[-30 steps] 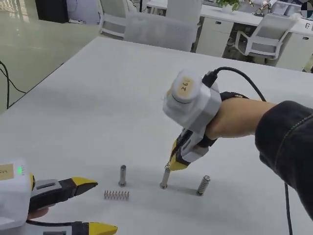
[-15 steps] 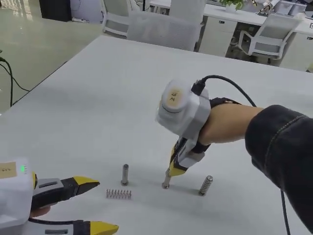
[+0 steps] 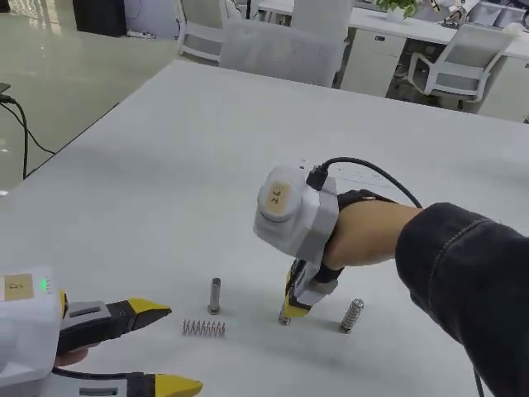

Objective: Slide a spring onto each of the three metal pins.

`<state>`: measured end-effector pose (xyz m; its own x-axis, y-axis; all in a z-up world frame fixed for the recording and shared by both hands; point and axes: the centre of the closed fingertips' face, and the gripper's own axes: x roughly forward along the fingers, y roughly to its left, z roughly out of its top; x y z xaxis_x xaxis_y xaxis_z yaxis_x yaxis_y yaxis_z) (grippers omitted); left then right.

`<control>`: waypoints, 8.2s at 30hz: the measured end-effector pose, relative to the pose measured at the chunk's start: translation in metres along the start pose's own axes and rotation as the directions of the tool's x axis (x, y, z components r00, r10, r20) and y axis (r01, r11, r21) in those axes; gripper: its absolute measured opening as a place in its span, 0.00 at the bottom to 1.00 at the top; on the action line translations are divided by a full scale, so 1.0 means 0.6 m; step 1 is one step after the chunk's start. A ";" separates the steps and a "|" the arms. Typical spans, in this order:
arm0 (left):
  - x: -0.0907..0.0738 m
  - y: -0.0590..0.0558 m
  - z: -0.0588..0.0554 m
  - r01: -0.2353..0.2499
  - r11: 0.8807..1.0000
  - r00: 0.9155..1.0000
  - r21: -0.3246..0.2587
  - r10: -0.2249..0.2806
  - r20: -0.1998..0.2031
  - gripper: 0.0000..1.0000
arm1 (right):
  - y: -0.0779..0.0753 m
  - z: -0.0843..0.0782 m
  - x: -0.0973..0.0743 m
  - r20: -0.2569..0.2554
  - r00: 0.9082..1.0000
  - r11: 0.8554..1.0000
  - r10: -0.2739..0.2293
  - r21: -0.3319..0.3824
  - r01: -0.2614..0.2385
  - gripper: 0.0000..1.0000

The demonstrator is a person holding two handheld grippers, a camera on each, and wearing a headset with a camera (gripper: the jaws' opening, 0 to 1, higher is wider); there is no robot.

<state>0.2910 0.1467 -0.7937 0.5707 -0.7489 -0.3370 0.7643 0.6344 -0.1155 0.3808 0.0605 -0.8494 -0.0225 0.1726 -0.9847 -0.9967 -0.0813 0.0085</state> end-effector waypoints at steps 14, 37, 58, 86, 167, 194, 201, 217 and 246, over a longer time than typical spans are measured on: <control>0.001 -0.001 -0.001 0.002 1.000 1.000 -0.001 -0.002 -0.003 0.50 | 0.002 0.001 0.009 0.010 1.000 1.000 0.000 0.001 0.000 0.09; 0.004 -0.002 -0.004 0.011 1.000 1.000 0.004 -0.011 -0.019 0.50 | 0.022 0.054 -0.014 0.100 0.995 0.999 -0.016 -0.047 0.020 0.19; 0.000 -0.002 -0.006 0.005 1.000 1.000 0.011 -0.004 -0.025 0.49 | 0.052 0.127 0.017 0.211 0.977 0.998 0.017 -0.067 -0.003 0.14; -0.008 0.006 -0.014 -0.011 1.000 0.999 0.005 0.011 -0.032 0.47 | 0.067 0.128 0.045 0.162 0.987 0.995 0.009 -0.102 0.008 0.07; 0.010 -0.059 0.041 0.188 0.980 0.981 0.060 -0.190 0.033 0.03 | 0.169 0.124 -0.074 0.236 0.964 0.962 0.122 -0.267 -0.056 0.08; 0.018 -0.059 0.029 0.195 0.979 0.980 0.055 -0.196 0.019 0.03 | 0.192 0.175 -0.104 0.278 0.951 0.949 0.135 -0.313 -0.043 0.08; 0.019 -0.058 0.026 0.196 0.979 0.980 0.050 -0.197 0.020 0.04 | 0.193 0.176 -0.101 0.270 0.954 0.947 0.132 -0.320 -0.040 0.08; 0.020 -0.058 0.021 0.193 0.980 0.981 0.042 -0.193 0.006 0.04 | 0.194 0.177 -0.100 0.264 0.955 0.947 0.133 -0.317 -0.044 0.08; 0.006 -0.015 0.025 0.055 0.998 0.998 0.008 -0.056 0.039 0.37 | 0.140 0.160 -0.122 0.265 0.962 0.967 0.065 -0.255 0.005 0.08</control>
<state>0.2909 0.1354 -0.7799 0.5384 -0.7899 -0.2936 0.7971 0.5904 -0.1268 0.2913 0.1354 -0.7600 -0.1078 0.4212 -0.9005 -0.9436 -0.3285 -0.0407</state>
